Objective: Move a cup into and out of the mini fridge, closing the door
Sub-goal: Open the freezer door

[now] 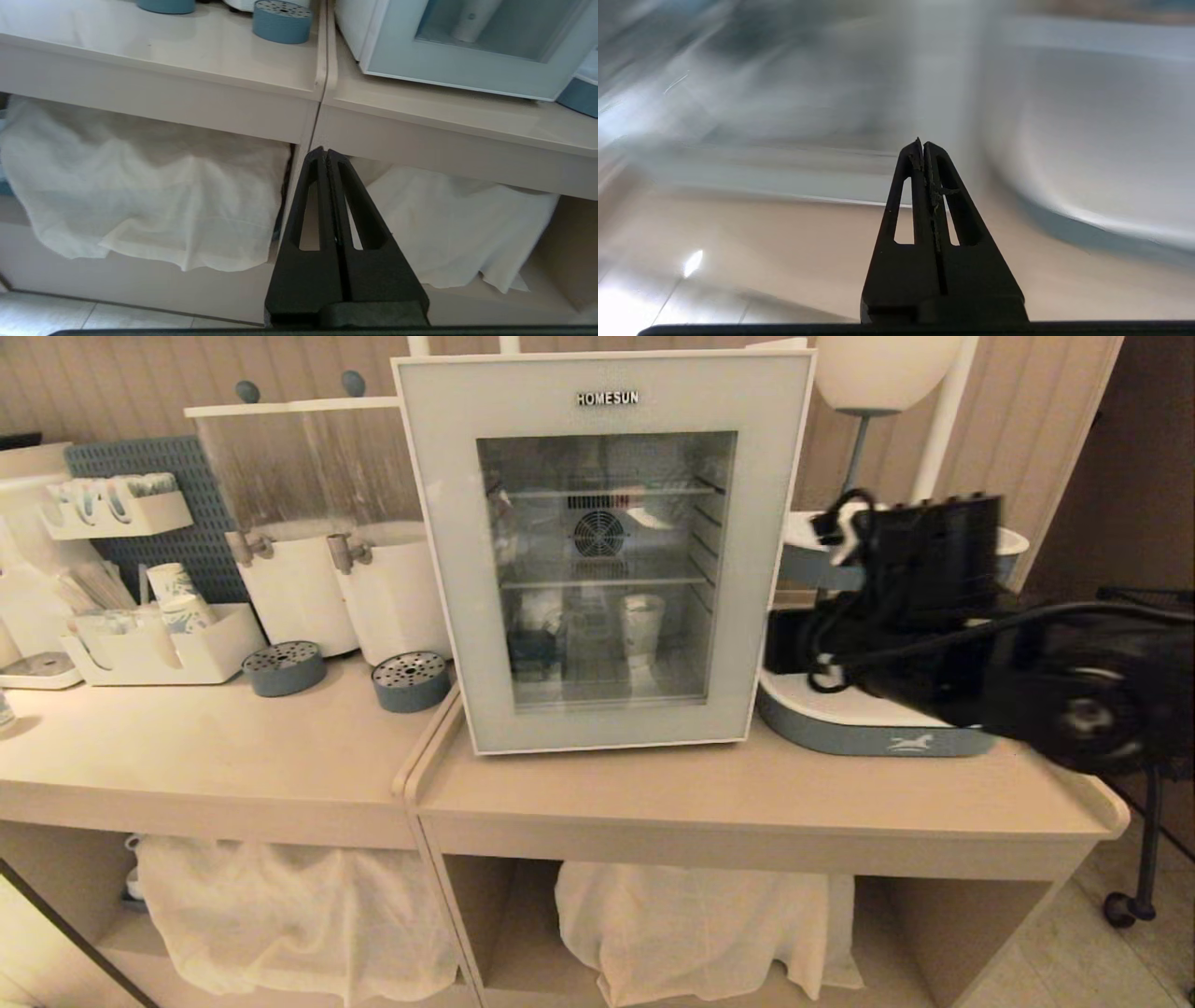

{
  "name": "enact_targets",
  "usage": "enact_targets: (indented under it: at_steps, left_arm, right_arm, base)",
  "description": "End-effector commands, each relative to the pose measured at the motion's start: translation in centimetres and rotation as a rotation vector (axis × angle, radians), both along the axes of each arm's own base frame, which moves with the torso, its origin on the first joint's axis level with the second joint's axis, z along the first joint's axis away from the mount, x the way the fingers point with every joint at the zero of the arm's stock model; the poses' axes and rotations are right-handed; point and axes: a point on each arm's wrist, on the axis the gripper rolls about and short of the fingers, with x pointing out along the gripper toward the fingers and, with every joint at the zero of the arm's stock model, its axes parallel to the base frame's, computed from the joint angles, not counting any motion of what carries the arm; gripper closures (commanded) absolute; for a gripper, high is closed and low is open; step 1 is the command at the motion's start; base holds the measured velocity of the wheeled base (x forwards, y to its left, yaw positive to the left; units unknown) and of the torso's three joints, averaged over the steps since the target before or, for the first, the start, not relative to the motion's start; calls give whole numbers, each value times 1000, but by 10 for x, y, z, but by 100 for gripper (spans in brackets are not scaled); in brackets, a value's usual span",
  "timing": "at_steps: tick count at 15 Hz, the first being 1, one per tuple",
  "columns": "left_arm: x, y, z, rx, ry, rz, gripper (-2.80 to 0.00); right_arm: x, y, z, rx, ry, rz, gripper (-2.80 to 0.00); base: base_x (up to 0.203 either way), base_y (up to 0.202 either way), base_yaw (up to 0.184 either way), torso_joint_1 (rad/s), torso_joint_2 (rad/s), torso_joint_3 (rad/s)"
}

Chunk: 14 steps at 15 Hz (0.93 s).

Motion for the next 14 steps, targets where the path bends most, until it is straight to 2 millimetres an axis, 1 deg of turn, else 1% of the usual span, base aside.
enact_targets:
  at_steps: [1, 2, 3, 4, 5, 7, 8, 10, 12, 13, 14]
  left_arm:
    - [0, 0, 0, -1, 1, 0, 0]
    - [0, 0, 0, -1, 1, 0, 0]
    - [0, 0, 0, -1, 1, 0, 0]
    - [0, 0, 0, -1, -1, 0, 0]
    - [0, 0, 0, -1, -1, 0, 0]
    - [0, 0, 0, -3, -1, 0, 0]
    - [0, 0, 0, -3, -1, 0, 0]
    - [0, 0, 0, -3, 1, 0, 0]
    - [0, 0, 0, -3, 1, 0, 0]
    - [0, 0, 0, -3, -1, 0, 0]
    - [0, 0, 0, -3, 1, 0, 0]
  right_arm:
    - [-68, -52, 54, 68, -150, -98, 0]
    - [-95, -71, 67, 87, -188, -154, 0]
    - [-129, -92, 77, 113, -219, -230, 0]
    - [-162, -110, 81, 139, -231, -314, 0]
    - [-191, -125, 81, 163, -234, -391, 0]
    - [-246, -154, 69, 210, -252, -603, 0]
    - [-267, -163, 62, 227, -272, -685, 0]
    - [-305, -171, 41, 260, -319, -780, 0]
    - [-335, -172, 20, 271, -365, -894, 0]
    - [-350, -170, 9, 280, -395, -924, 0]
    - [-361, -167, 0, 299, -422, -918, 0]
  base:
    - [0, 0, 0, 0, 0, 0]
    - [0, 0, 0, 0, 0, 0]
    - [0, 0, 0, 0, 0, 0]
    - [0, 0, 0, 0, 0, 0]
    - [0, 0, 0, 0, 0, 0]
    - [0, 0, 0, 0, 0, 0]
    - [0, 0, 0, 0, 0, 0]
    - [0, 0, 0, 0, 0, 0]
    - [0, 0, 0, 0, 0, 0]
    - [0, 0, 0, 0, 0, 0]
    - [0, 0, 0, 0, 0, 0]
